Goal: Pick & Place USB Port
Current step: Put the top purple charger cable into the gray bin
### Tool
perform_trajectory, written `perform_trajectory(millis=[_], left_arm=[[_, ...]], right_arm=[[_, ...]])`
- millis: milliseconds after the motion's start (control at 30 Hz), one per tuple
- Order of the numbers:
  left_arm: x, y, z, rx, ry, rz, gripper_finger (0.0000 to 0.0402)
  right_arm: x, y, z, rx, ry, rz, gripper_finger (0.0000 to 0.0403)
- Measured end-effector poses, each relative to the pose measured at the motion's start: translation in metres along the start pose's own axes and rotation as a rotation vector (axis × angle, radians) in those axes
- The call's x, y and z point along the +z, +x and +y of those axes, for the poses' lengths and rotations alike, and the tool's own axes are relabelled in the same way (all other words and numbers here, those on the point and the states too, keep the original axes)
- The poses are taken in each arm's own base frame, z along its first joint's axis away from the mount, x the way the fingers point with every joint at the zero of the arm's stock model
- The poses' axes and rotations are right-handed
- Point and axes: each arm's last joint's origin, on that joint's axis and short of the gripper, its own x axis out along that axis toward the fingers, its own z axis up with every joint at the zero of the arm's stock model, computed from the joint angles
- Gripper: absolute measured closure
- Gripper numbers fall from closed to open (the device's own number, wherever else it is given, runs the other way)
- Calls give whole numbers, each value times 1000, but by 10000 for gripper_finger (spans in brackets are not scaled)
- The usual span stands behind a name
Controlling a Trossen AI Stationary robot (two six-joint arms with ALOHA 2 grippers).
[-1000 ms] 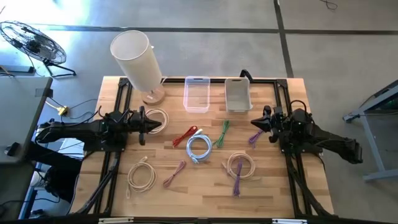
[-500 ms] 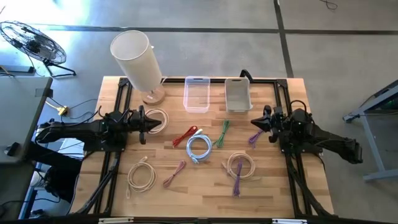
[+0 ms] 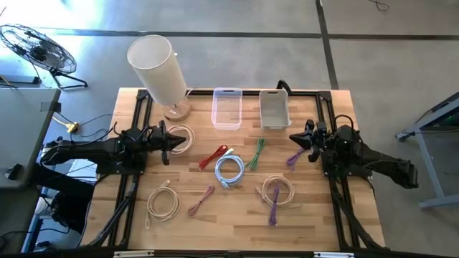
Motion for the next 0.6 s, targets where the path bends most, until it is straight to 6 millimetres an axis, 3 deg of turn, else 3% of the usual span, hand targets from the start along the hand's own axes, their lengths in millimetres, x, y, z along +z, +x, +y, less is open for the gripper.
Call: perform_trajectory(millis=[233, 367, 600], left_arm=[[-4, 0, 1, 23, 23, 35, 401], [11, -1, -1, 14, 107, -42, 401], [81, -14, -8, 34, 358, -196, 401]], right_arm=[[-1, 0, -1, -19, 31, 2, 390], [7, -1, 3, 2, 2, -13, 387], [54, -11, 29, 44, -158, -99, 397]])
